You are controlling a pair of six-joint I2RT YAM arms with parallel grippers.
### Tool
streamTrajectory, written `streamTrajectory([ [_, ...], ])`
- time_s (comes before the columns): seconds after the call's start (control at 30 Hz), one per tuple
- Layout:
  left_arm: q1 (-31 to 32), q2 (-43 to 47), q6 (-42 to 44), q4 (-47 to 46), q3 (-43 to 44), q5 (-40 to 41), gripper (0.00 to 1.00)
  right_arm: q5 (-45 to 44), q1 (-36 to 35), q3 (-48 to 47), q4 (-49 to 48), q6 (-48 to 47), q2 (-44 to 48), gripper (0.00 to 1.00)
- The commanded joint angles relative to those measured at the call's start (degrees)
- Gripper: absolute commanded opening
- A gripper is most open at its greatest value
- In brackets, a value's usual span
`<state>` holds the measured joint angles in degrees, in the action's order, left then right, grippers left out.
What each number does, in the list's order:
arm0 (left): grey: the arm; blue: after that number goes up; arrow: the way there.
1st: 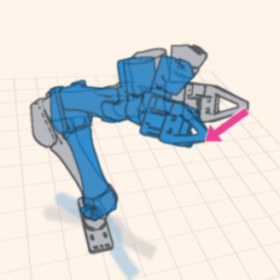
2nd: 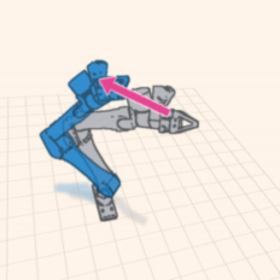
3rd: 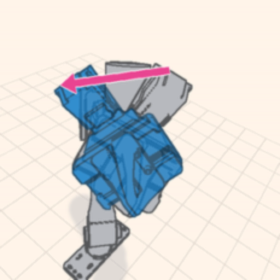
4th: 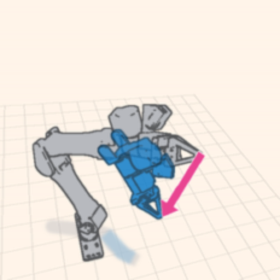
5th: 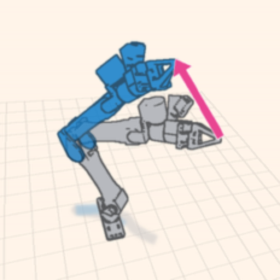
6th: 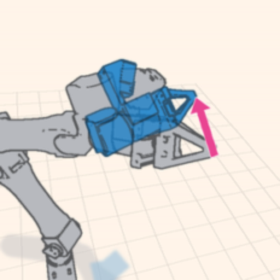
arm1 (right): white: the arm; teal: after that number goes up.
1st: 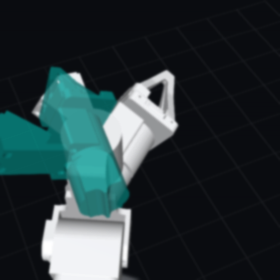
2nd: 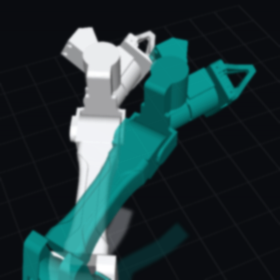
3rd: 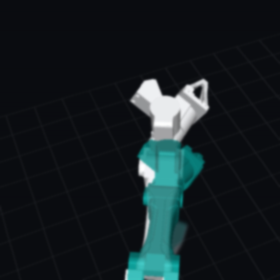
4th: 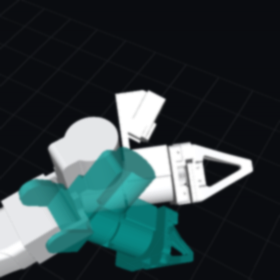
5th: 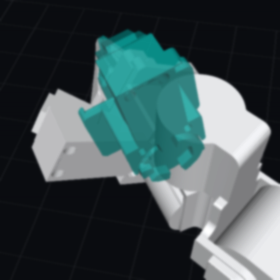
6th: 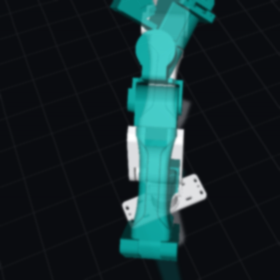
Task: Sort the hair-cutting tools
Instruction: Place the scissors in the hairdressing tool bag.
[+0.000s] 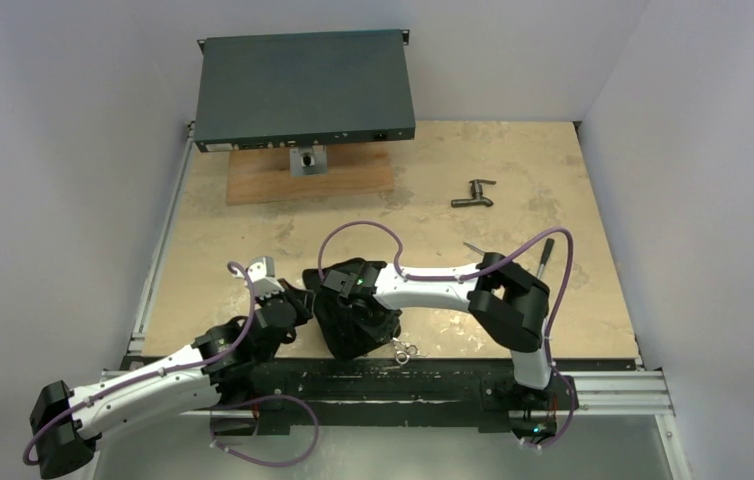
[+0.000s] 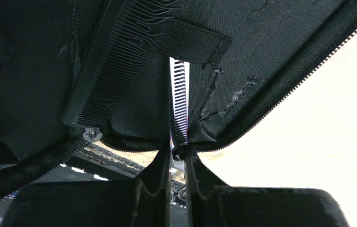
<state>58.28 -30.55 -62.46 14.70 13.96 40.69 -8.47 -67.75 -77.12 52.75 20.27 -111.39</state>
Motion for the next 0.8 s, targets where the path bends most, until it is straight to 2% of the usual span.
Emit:
streamTrajectory([
  [0.0,0.7,0.5,-1.5,-2.6,-0.6,-0.6,0.00,-4.2,1.1,-1.5,-0.4,-0.1,-1.3,0.00],
  [0.77,1.6,-1.6,-2.0,-4.8,-2.0,-1.2,0.00,-5.6,1.8,-9.3,-4.1,5.2,-2.2,0.00],
])
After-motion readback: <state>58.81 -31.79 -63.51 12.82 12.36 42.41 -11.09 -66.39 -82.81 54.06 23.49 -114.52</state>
